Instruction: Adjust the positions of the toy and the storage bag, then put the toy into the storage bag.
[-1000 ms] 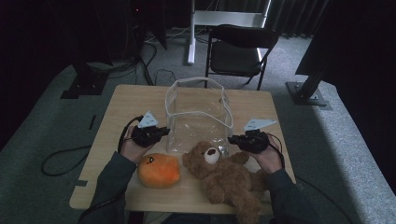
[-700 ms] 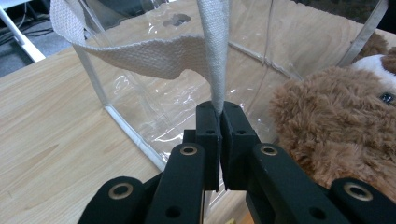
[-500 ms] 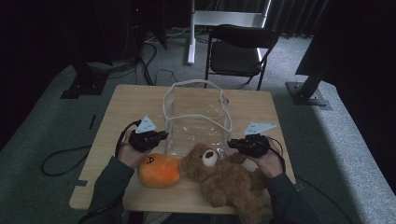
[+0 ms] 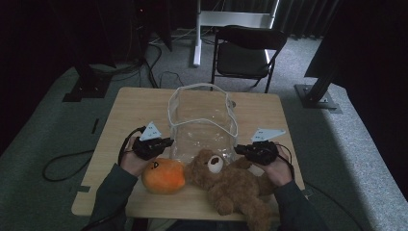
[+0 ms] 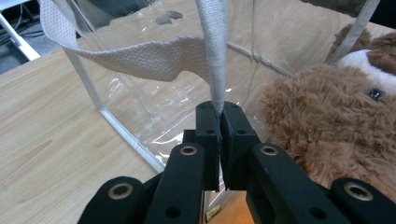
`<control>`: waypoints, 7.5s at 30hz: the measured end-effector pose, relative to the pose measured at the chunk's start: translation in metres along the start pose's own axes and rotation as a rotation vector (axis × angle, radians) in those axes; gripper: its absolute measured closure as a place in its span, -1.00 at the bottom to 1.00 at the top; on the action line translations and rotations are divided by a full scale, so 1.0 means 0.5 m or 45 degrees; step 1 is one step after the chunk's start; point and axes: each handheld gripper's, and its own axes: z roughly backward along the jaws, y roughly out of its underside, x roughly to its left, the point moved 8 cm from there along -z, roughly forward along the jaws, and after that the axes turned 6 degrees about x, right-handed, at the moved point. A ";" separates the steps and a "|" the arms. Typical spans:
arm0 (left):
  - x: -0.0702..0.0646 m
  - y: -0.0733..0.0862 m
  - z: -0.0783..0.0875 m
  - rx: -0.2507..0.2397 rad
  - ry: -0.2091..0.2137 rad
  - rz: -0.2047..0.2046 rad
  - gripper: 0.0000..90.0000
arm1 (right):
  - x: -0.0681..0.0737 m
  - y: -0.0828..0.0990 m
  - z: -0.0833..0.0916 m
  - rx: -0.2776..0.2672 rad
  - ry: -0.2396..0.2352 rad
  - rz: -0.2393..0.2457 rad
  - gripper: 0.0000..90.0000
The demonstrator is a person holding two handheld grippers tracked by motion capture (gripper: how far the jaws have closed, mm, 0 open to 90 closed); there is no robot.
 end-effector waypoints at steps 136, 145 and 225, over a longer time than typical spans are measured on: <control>0.222 0.272 -0.077 0.214 -0.384 0.450 -0.30 | 0.116 0.019 -0.063 0.090 -0.159 0.051 -0.77; 0.221 0.271 -0.078 0.212 -0.383 0.449 -0.32 | 0.121 0.034 -0.088 0.147 -0.170 0.045 -0.77; 0.214 0.267 -0.083 0.211 -0.372 0.441 -0.33 | 0.164 0.099 -0.177 0.411 -0.129 0.165 -0.39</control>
